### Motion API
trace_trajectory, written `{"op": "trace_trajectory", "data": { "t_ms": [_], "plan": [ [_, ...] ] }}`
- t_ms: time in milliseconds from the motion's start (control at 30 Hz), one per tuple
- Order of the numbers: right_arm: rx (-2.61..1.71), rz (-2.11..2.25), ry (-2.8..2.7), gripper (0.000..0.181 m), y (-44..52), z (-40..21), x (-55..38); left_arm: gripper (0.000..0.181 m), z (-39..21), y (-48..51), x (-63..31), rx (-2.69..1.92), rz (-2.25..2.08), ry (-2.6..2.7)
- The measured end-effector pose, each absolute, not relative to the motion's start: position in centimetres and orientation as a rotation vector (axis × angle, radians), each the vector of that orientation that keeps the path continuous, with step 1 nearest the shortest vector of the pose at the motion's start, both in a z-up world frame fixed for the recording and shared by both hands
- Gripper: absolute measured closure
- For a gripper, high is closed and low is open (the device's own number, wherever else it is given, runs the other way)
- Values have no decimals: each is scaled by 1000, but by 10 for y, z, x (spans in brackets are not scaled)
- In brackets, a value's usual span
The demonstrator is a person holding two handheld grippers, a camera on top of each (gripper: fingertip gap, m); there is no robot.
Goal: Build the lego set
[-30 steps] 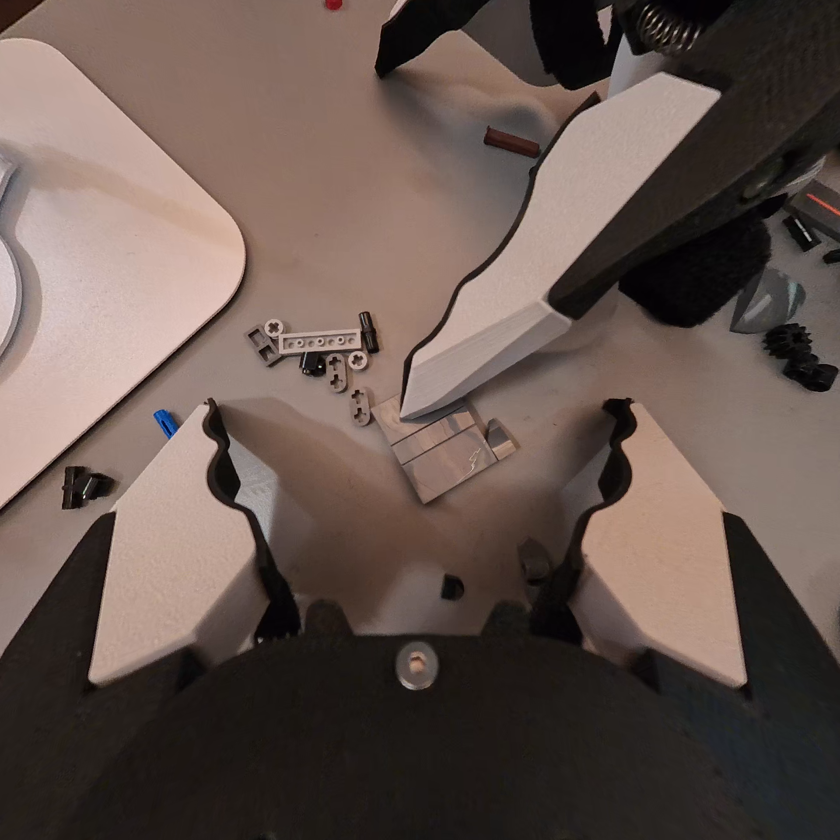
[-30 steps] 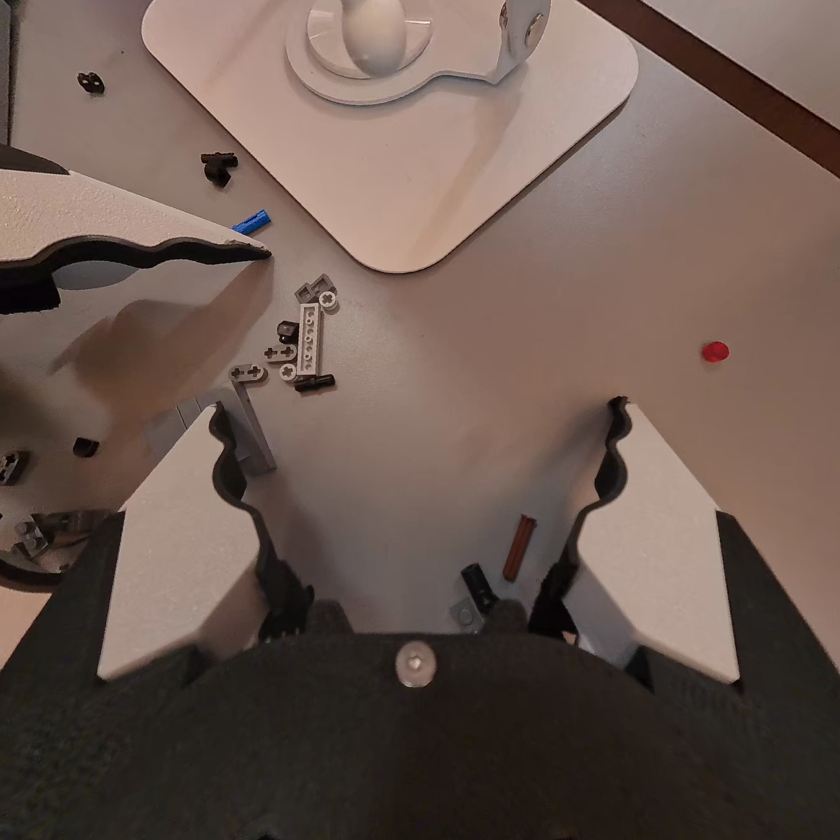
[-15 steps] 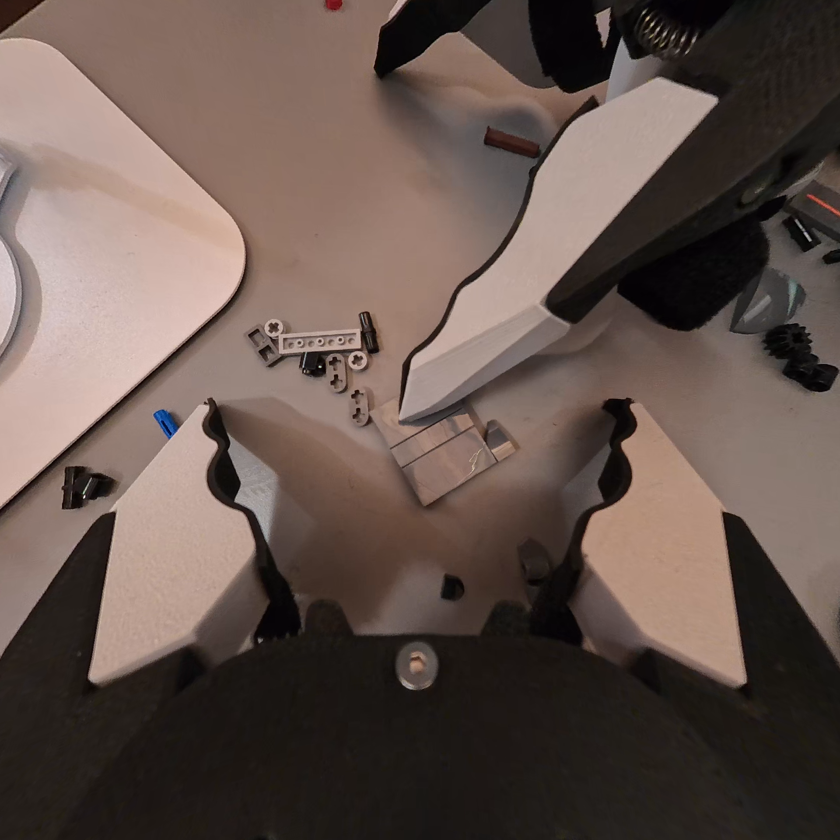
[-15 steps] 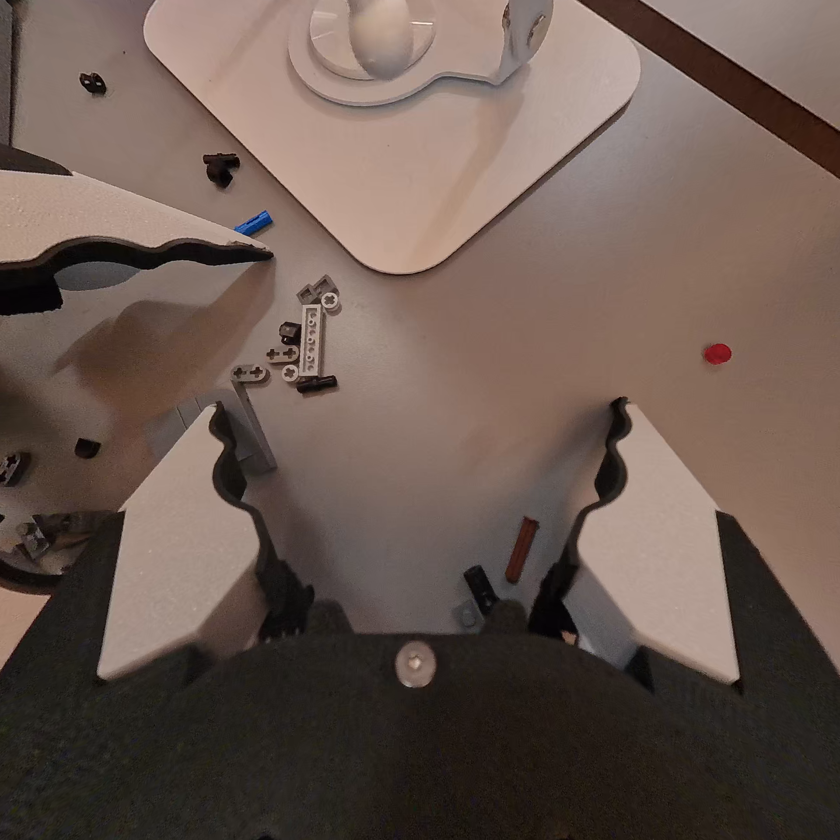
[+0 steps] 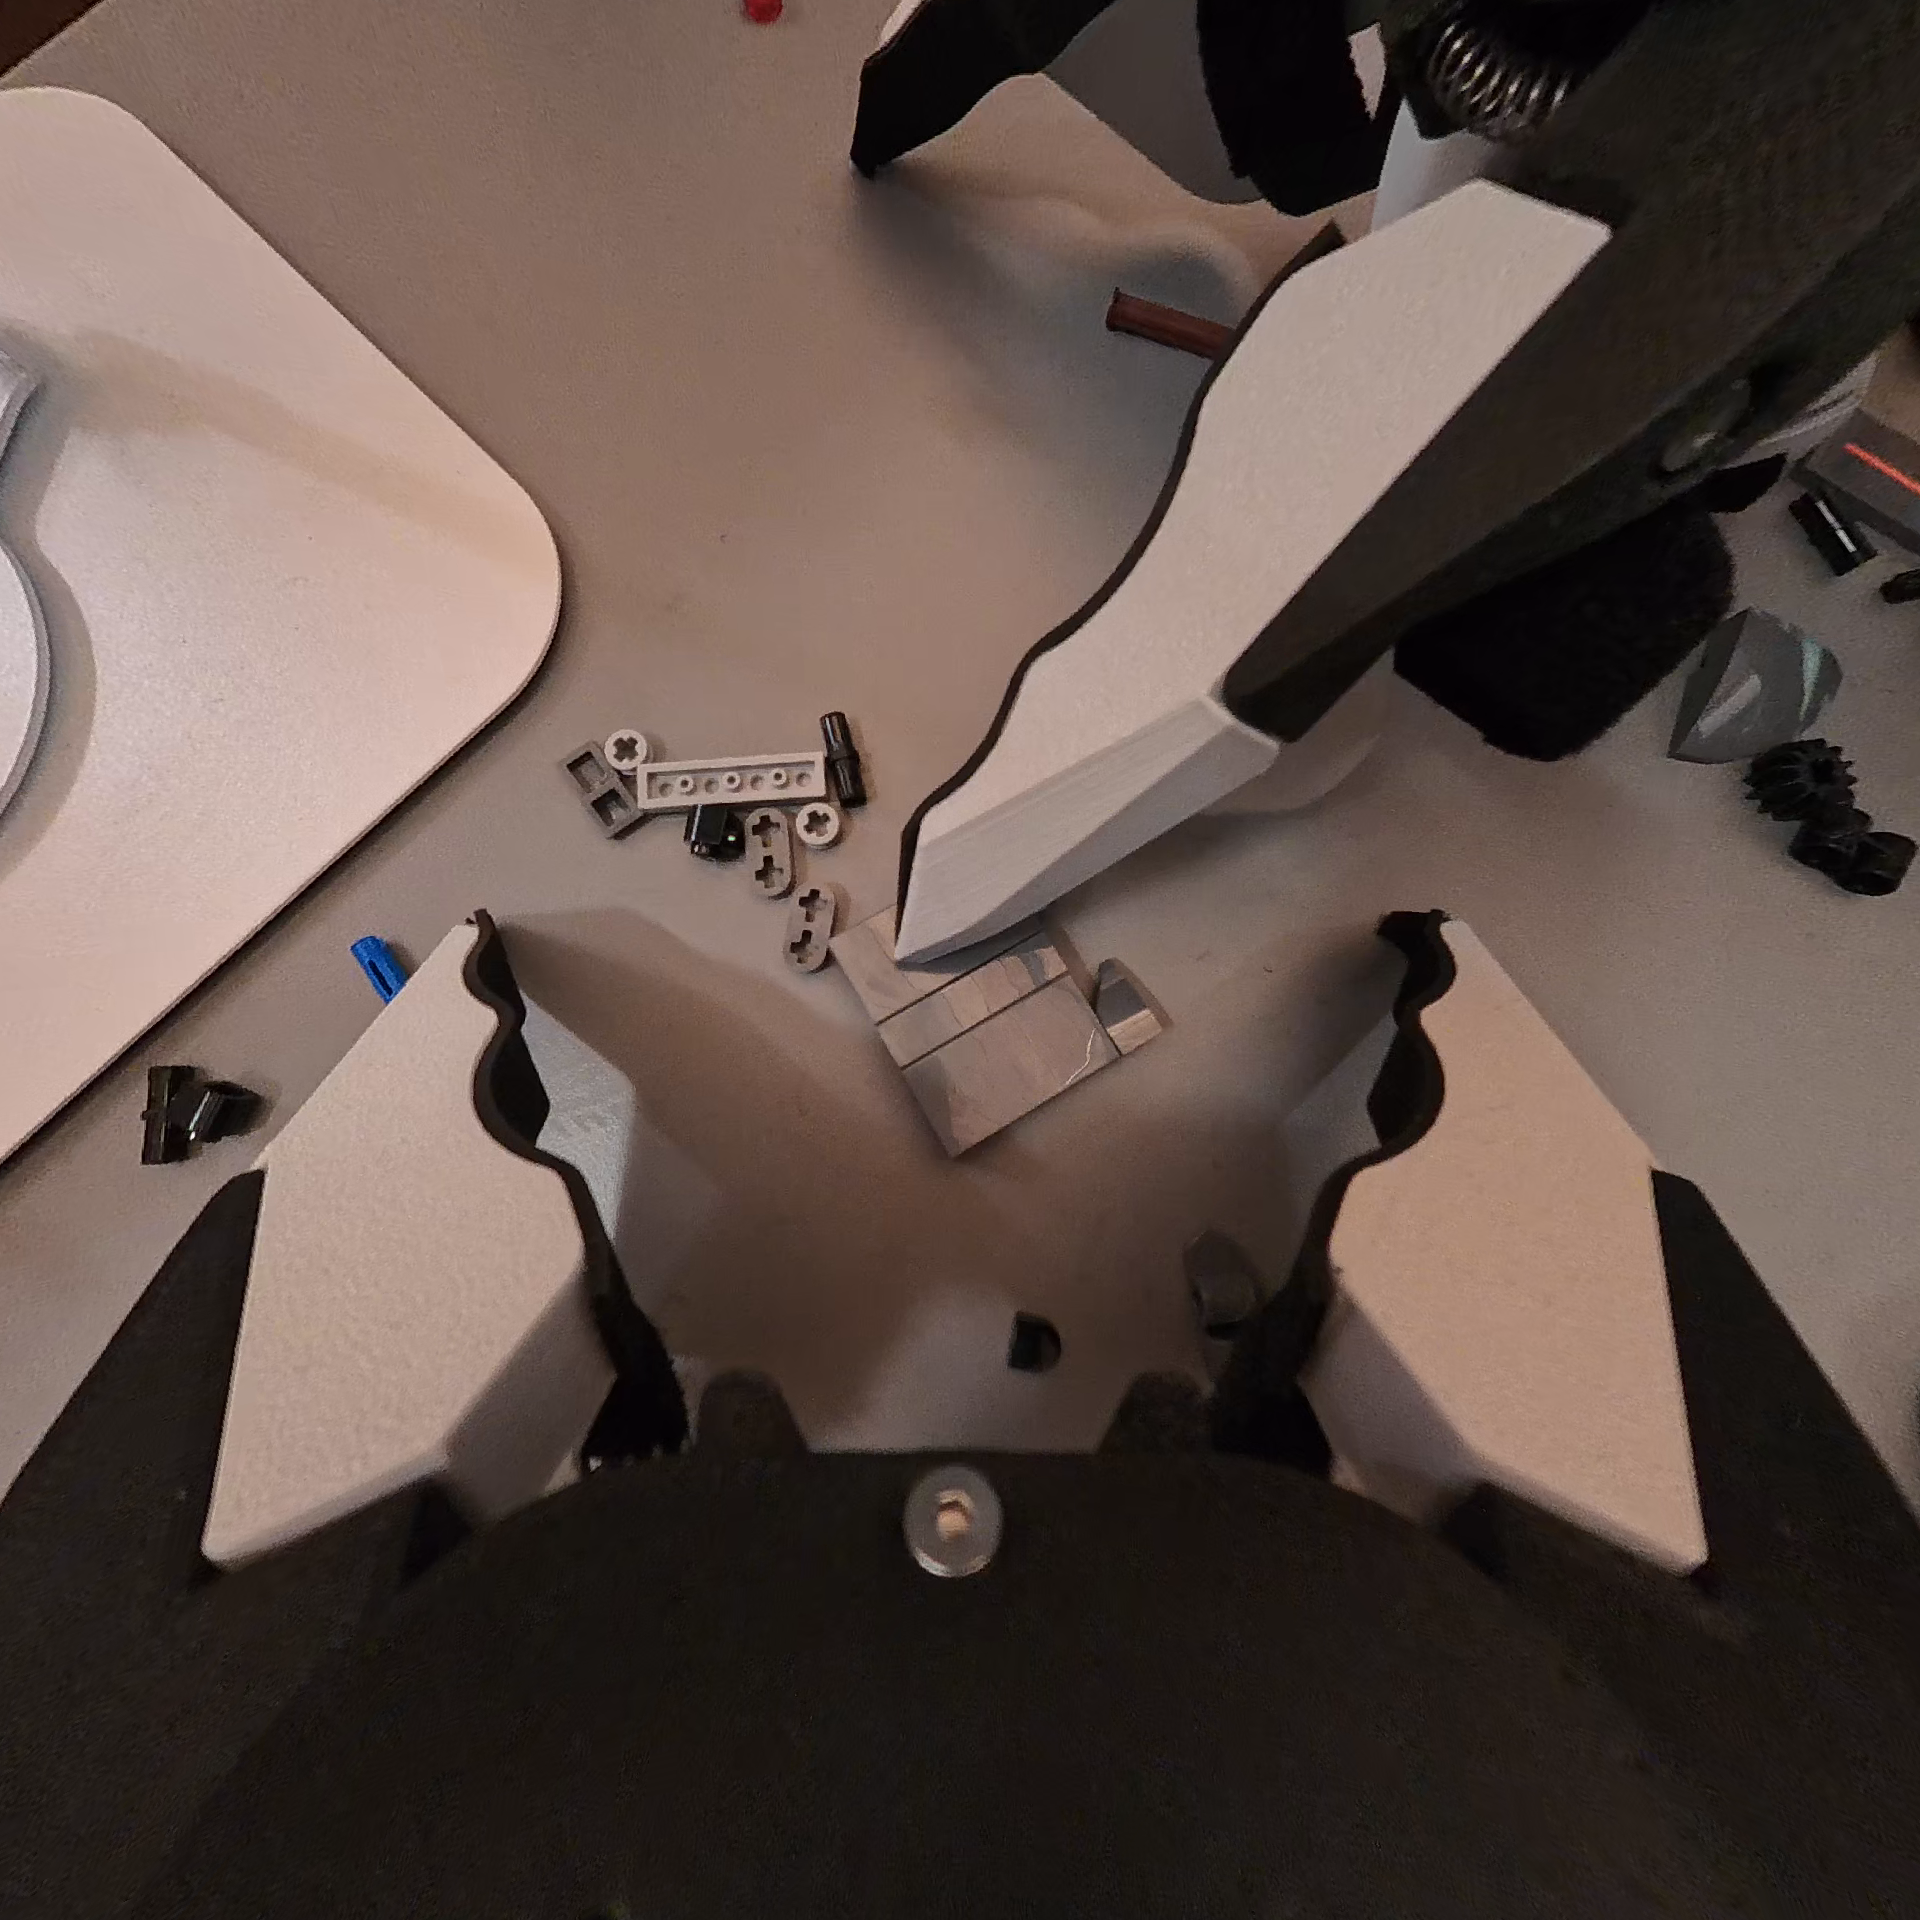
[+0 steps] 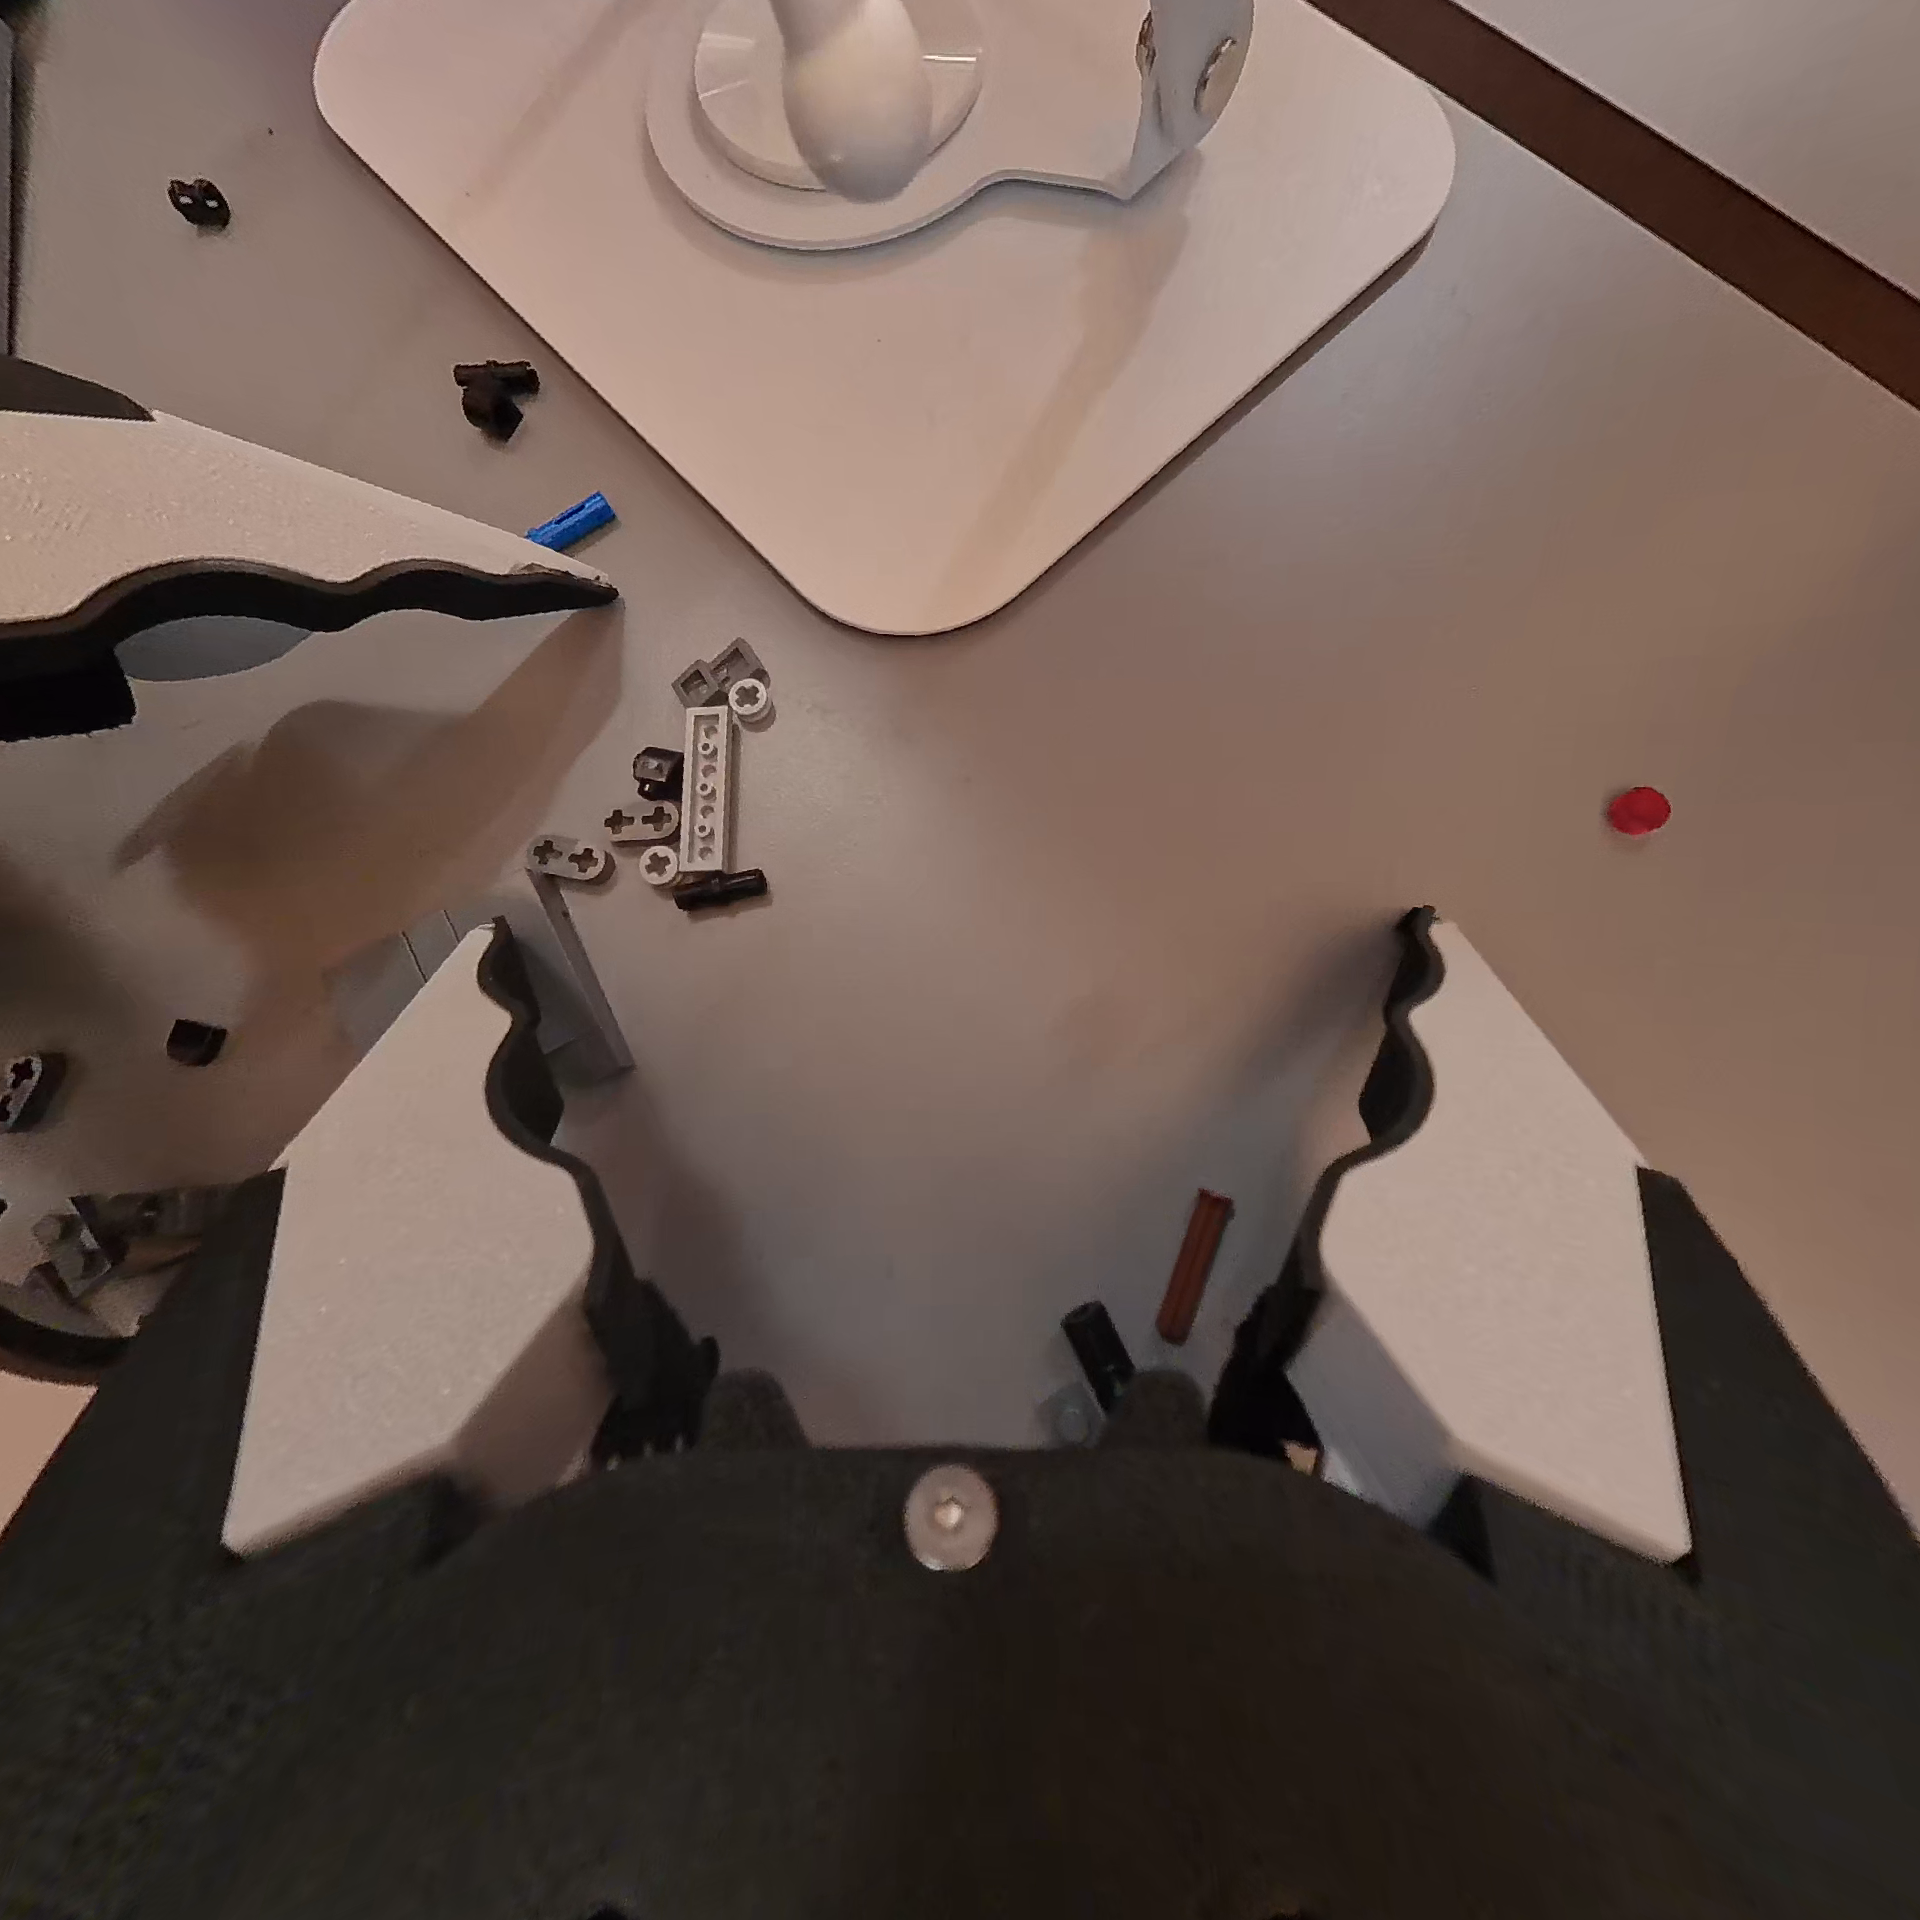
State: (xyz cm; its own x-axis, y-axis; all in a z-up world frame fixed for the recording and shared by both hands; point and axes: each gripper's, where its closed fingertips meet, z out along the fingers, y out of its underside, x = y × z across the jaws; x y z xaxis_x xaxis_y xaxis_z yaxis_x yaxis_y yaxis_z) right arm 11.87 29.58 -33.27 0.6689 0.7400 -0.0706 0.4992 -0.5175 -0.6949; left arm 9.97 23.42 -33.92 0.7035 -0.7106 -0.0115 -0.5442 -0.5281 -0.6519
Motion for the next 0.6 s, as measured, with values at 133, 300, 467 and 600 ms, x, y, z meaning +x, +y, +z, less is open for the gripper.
{"op": "trace_trajectory", "data": {
  "t_ms": [133,300,467,600],
  "plan": [
    [-2228,477,-951,26,296,-333,119,24,-339,234,100,-2269,-338,952],
    [-2229,476,-956,26,295,-332,119,24,-339,234,100,-2269,-338,952],
    [-2236,466,-924,26,296,-332,117,24,-339,234,100,-2269,-338,953],
    [-2238,463,-911,26,296,-332,117,24,-339,234,100,-2269,-338,952]
  ]
}}
